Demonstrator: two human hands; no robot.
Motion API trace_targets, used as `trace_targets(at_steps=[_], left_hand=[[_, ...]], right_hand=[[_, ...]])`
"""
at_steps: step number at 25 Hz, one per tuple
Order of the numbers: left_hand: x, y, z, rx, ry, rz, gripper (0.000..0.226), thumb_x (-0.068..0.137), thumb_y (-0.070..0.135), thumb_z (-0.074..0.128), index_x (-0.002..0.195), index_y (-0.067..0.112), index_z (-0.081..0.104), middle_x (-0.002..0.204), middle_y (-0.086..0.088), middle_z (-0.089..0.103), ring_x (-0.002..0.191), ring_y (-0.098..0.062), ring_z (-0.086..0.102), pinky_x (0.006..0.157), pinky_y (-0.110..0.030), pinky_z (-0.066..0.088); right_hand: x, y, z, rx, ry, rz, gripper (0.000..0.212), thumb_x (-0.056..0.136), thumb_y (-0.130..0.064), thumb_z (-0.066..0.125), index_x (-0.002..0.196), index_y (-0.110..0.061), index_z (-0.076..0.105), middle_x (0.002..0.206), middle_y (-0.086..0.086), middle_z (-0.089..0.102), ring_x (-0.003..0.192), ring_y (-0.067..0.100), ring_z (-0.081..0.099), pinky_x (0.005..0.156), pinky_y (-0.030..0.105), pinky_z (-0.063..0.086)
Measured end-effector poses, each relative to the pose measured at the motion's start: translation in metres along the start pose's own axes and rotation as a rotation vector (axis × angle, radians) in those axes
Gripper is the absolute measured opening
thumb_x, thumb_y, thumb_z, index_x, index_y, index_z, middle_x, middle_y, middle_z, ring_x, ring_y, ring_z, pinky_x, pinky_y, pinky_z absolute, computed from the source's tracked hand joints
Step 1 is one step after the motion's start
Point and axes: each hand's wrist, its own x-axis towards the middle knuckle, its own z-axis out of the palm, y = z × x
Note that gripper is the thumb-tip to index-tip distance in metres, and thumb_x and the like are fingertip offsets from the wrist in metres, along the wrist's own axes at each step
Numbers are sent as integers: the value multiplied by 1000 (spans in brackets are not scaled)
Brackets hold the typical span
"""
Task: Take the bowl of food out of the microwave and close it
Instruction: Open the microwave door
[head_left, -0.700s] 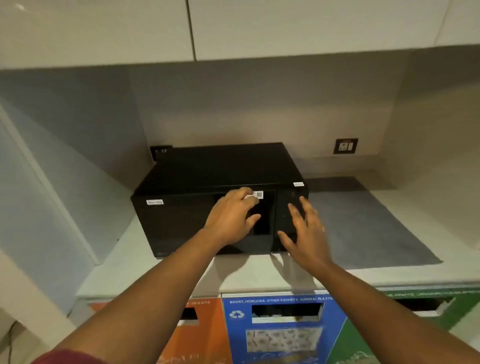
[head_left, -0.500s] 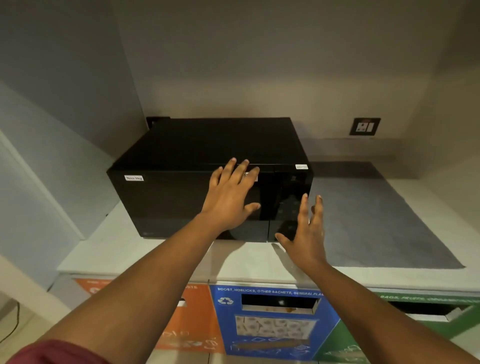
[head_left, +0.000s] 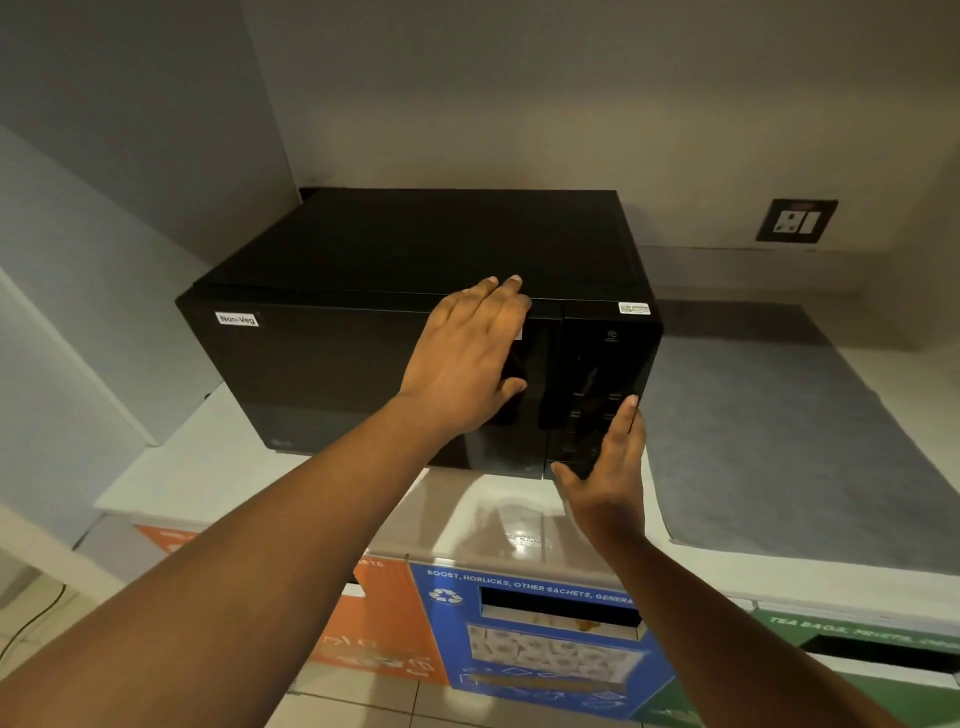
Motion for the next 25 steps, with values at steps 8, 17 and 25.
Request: trace_targets(at_steps=[8, 17, 25], left_hand=[[-2, 5, 2, -74, 16, -22, 91, 85, 38, 81, 159, 22, 32, 168, -5, 34, 156, -25, 29, 126, -43, 23], [-30, 5, -25, -338, 21, -39, 61, 97, 63, 51, 144, 24, 58, 146, 1, 63, 139, -18, 53, 118, -44, 36], [-39, 9, -73, -329, -247, -300, 36, 104, 37, 39, 80, 28, 64, 80, 5, 70, 89, -22, 66, 94, -42, 39]], right_hand=[[-2, 6, 13, -77, 95, 0, 130, 83, -20, 84, 152, -49, -22, 167, 23, 22, 143, 44, 43, 105, 39, 46], [-4, -22, 1, -244, 6, 87, 126, 81, -36, 82, 159, -31, -17, 171, 17, -5, 155, 42, 13, 119, 59, 23], [62, -125, -58, -494, 28, -343, 68, 93, -20, 53, 157, -14, 32, 166, 11, 34, 157, 30, 15, 120, 54, 14]])
